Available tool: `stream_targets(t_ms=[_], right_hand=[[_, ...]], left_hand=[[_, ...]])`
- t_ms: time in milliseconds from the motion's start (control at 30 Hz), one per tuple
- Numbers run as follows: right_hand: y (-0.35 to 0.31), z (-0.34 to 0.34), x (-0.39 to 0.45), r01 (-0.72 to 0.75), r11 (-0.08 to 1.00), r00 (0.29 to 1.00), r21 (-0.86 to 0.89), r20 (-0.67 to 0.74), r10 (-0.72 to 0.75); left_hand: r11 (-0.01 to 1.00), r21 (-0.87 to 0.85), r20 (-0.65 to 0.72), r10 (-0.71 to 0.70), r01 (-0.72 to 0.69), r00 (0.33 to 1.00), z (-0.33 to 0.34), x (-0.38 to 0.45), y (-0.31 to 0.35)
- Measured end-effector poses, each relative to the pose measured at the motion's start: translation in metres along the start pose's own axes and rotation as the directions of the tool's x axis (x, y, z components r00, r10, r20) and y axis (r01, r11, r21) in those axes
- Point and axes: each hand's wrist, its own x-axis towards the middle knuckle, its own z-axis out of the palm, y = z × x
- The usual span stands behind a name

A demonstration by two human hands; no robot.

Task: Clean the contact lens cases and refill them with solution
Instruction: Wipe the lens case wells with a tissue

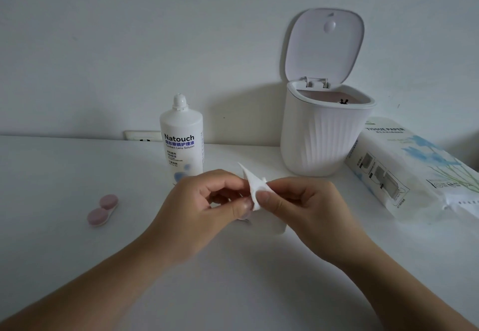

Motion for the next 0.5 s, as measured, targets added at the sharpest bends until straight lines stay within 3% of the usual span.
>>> stream_targets(t_ms=[200, 333, 500], right_hand=[[0.0029, -0.0028, 0.0013, -0.138, 0.989, 0.98, 0.055, 0.149, 0.128], [0.0021, -0.0051, 0.0022, -0.136, 0.987, 0.989, 0.083, 0.077, 0.13], [-0.0003, -0.0045, 0.0007, -0.174, 0.977, 0.976, 0.123, 0.152, 0.154]], left_hand=[[0.998, 0.056, -0.068, -0.002, 0.006, 0.998, 0.0003, 0.0009, -0.0003], [0.931, 0.334, -0.047, 0.173, -0.147, 0.984, 0.0009, -0.0003, -0.0025], [0.874, 0.446, -0.048, 0.237, -0.191, 0.97, 0.0004, 0.0005, -0.0073]])
